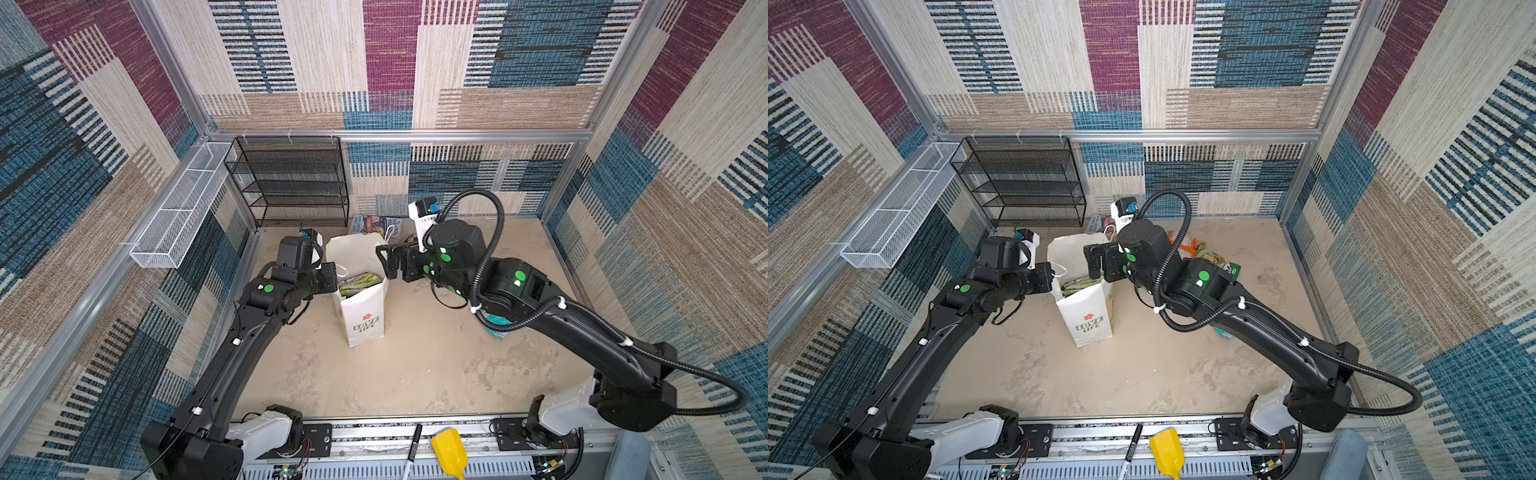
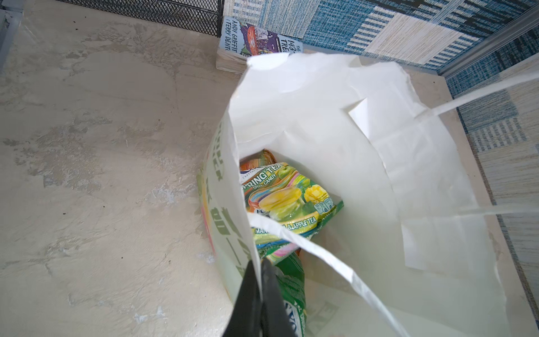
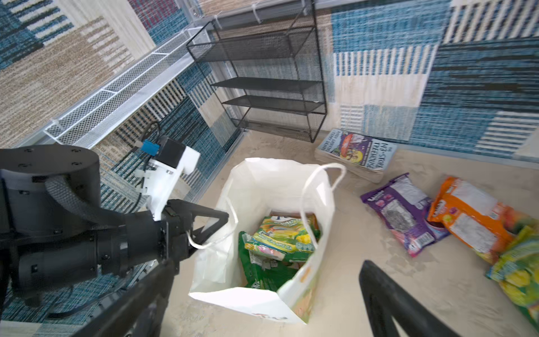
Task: Place the snacks into the paper bag
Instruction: 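Move the right gripper back to the teal snack bag, then lower the right gripper onto the teal snack bag and grasp it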
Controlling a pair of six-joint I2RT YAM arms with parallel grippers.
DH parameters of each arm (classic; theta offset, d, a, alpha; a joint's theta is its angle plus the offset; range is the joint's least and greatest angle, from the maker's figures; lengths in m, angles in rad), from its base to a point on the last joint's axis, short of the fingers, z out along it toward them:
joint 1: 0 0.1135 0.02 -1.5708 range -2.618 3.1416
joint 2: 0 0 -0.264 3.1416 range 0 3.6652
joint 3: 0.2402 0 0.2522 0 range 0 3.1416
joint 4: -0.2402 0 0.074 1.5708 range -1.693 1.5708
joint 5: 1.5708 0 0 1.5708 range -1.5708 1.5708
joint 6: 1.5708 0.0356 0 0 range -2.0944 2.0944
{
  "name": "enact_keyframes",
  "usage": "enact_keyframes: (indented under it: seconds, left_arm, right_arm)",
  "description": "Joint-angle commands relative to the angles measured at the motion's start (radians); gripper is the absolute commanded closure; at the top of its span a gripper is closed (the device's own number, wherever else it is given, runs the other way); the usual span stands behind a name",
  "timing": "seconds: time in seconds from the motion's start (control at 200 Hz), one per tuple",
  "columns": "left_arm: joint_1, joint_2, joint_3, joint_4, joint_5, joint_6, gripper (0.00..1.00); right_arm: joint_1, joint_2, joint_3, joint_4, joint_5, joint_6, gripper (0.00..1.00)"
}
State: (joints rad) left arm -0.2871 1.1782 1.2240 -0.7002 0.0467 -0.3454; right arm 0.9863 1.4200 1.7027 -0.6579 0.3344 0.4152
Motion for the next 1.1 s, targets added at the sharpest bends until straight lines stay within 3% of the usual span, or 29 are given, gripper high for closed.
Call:
enact_keyframes:
  seconds: [0.0, 0.315, 0.451, 0.576, 0.866, 1.092]
  left_arm:
    - [0.002, 0.004, 0.006, 0.019, -0.019, -0.013, 1.0]
    - [0.003, 0.011, 0.005, 0.021, -0.012, -0.013, 1.0]
    - [0.003, 0.01, 0.005, 0.022, -0.01, -0.014, 1.0]
    - [0.003, 0.012, 0.005, 0.024, -0.006, -0.014, 1.0]
    - [0.004, 0.007, 0.005, 0.025, 0.0, -0.012, 1.0]
    - [0.003, 0.005, 0.004, 0.029, 0.008, -0.012, 1.0]
  right_arm:
    - [-0.051, -0.108, -0.099, 0.017, 0.081, 0.045, 0.0]
    - [-0.414, -0.423, -0.622, 0.121, -0.119, 0.203, 0.0]
    - [-0.541, -0.498, -0.859, 0.186, -0.152, 0.283, 0.0]
    - [-0.721, -0.519, -1.027, 0.242, -0.287, 0.316, 0.0]
    - [-0.989, -0.51, -1.206, 0.317, -0.364, 0.344, 0.01]
    - [-1.08, -0.454, -1.256, 0.4, -0.401, 0.33, 0.07]
